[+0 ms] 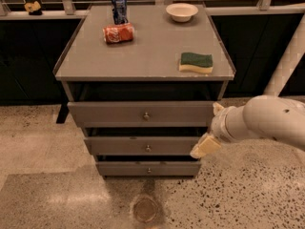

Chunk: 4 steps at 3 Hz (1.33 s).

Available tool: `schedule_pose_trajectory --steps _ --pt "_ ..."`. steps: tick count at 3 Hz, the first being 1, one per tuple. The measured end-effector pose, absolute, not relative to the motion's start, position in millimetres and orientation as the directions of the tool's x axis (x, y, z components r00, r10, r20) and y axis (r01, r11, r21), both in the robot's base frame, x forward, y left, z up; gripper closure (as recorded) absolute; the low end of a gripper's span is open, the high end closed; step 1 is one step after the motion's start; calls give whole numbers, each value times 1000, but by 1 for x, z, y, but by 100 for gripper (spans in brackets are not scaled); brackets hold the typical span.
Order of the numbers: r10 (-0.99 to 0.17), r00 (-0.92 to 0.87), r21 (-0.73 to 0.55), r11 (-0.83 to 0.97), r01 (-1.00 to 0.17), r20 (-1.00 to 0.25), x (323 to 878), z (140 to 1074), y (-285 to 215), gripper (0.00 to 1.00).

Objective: Open top drawer

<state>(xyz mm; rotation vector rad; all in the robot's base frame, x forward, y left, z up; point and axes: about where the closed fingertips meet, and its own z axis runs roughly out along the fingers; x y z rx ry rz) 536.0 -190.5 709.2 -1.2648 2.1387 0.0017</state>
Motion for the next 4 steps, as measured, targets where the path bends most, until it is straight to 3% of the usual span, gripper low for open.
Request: schedule_pose_trajectory --steps 2,4 --pt "-804 -344 -328 532 -780 -485 551 702 -198 0" --pt "-849 -280 -349 455 -819 -448 617 706 -183 0"
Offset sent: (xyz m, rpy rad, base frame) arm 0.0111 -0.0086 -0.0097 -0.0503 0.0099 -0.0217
